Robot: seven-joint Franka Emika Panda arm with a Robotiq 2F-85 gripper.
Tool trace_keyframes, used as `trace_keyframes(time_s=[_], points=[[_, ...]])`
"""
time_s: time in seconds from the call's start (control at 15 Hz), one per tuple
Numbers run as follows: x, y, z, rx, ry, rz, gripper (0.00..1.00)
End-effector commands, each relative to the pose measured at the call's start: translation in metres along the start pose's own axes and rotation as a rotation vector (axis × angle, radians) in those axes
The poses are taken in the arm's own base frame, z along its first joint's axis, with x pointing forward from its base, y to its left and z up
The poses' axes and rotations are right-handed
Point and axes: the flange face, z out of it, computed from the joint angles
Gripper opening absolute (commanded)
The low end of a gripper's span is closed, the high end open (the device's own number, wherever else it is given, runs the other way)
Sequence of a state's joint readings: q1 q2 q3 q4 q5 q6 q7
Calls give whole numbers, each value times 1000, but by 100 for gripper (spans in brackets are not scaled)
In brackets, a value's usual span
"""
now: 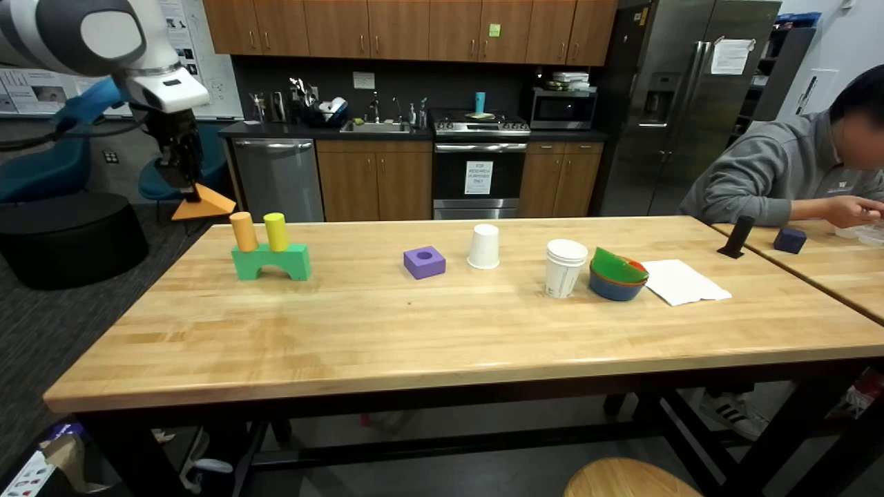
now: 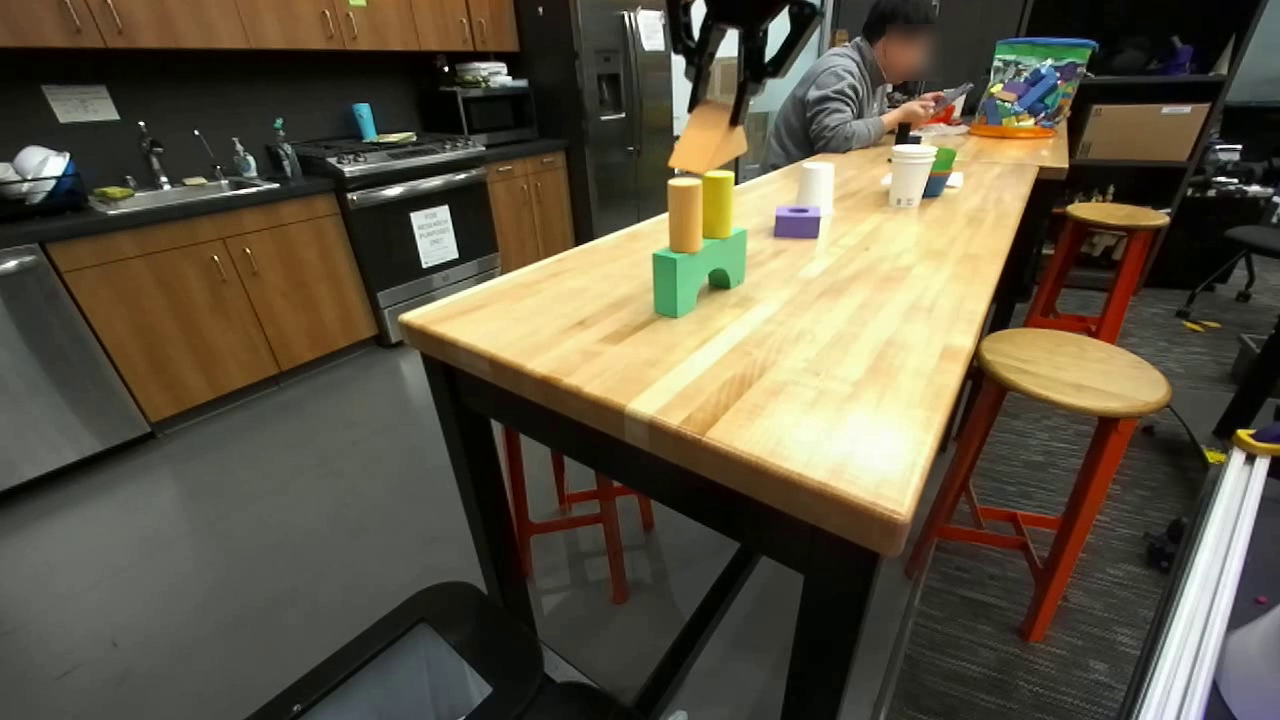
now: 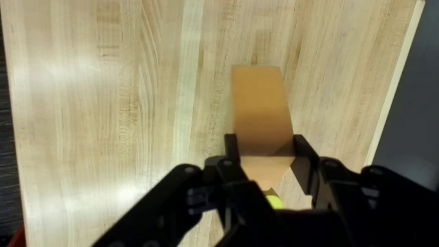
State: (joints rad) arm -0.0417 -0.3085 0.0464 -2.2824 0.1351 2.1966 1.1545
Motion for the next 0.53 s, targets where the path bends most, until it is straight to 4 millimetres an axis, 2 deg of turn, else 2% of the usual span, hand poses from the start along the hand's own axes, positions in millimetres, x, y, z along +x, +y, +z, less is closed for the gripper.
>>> trace_keyframes(time_s=[0.0, 0.2, 0.47], points=[[26, 19, -10, 18, 17, 29, 16], [39, 20, -19, 25, 30, 57, 16], [35, 11, -31, 31, 43, 65, 16]])
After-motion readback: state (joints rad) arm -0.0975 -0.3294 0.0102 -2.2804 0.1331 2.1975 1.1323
